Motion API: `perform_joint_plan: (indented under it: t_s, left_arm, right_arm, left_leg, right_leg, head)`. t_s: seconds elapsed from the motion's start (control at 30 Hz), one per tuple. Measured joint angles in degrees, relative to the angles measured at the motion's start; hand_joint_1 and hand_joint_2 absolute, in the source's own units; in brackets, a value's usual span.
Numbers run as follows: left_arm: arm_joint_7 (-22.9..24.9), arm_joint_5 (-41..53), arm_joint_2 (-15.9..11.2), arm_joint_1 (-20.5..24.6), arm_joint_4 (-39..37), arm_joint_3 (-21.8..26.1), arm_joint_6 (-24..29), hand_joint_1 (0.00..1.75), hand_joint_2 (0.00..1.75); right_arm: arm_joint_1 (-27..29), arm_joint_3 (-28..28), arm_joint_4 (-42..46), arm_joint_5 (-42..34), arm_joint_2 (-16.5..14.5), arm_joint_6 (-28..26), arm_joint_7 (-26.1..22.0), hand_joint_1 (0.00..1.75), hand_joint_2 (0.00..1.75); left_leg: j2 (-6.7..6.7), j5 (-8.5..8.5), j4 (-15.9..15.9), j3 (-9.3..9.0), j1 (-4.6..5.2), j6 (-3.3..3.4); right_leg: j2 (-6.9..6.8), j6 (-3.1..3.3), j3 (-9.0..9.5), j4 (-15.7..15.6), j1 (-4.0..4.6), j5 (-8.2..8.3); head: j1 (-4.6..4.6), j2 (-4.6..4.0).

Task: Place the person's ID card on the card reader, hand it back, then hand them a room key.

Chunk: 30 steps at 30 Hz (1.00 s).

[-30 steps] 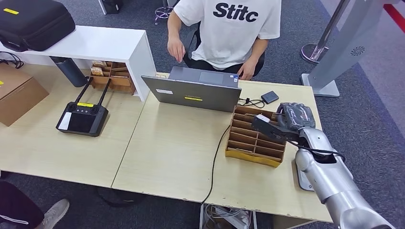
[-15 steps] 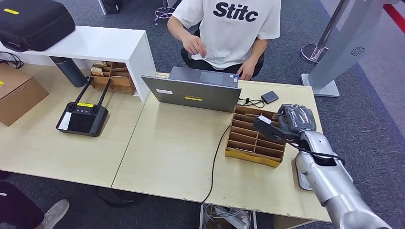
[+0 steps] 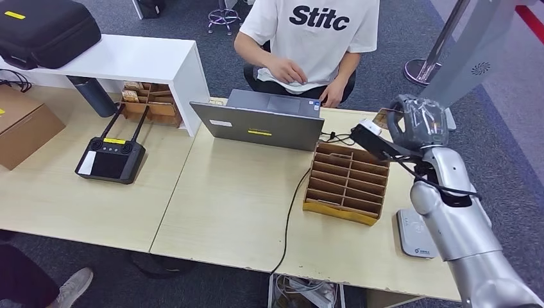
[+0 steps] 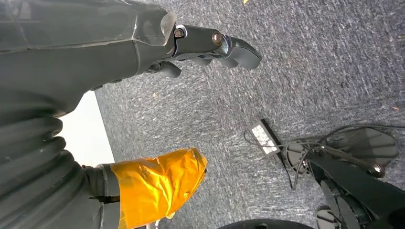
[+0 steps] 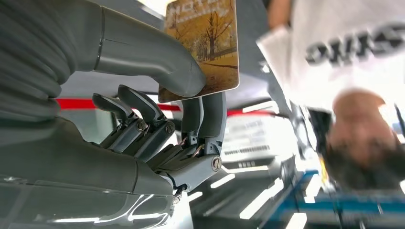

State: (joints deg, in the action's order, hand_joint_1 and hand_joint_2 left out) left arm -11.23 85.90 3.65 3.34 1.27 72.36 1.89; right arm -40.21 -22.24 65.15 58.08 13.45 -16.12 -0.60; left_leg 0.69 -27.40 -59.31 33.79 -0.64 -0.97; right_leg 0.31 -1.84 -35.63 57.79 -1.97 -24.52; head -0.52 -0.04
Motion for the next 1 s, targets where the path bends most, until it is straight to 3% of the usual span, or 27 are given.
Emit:
perform_joint_plan:
  t_s: [0.37, 0.5, 0.63, 0.73, 1.0]
  left_arm:
    - [-0.57, 0.0, -0.13, 0.06, 0.0, 0.01, -0.86, 0.0, 1.75]
    - [-0.45, 0.0, -0.22, 0.33, 0.0, -0.09, -1.59, 0.0, 1.75]
    - [0.58, 0.0, -0.33, 1.6, 0.0, -0.97, -2.17, 0.0, 1.75]
    - [1.46, 0.0, -0.33, 2.77, 0.0, -1.86, -2.65, 0.0, 1.75]
    - [1.9, 0.0, -0.33, 3.63, 0.0, -2.79, -2.88, 0.0, 1.75]
  right_arm:
    - [-1.81, 1.55, 10.87, -3.28, 0.94, -0.28, -1.3, 1.75, 1.75]
    - [-4.7, 1.2, 12.02, -4.54, 0.5, 3.73, 0.36, 1.75, 1.75]
    - [-11.21, -0.68, 7.31, -4.14, -1.43, 9.16, 3.34, 1.75, 1.75]
    - [-15.09, -2.5, 1.63, -3.18, -3.26, 10.05, 4.75, 1.75, 1.75]
    - [-18.19, -4.75, -5.33, -2.75, -5.38, 10.12, 5.43, 1.75, 1.75]
  left_leg:
    - [0.0, 0.0, 0.0, 0.01, 0.0, 0.0]
    - [0.0, 0.0, 0.0, 0.05, 0.0, 0.0]
    - [0.0, 0.08, 0.01, 0.03, -0.01, -0.04]
    - [0.03, 0.16, 0.01, 0.03, -0.02, -0.02]
    - [0.08, 0.17, 0.0, 0.08, -0.01, 0.0]
  right_leg:
    - [0.0, -0.02, 0.01, 0.0, 0.0, -0.01]
    - [0.01, -0.01, 0.0, 0.02, -0.01, -0.01]
    - [0.0, 0.03, 0.0, 0.02, 0.0, 0.03]
    - [-0.03, 0.03, 0.01, 0.03, 0.01, 0.06]
    - [-0.06, 0.02, 0.01, 0.01, 0.01, 0.06]
  head:
    - [0.0, 0.0]
    - [0.0, 0.0]
    - [-0.01, 0.0]
    - [-0.01, 0.0]
    - [-0.01, 0.0]
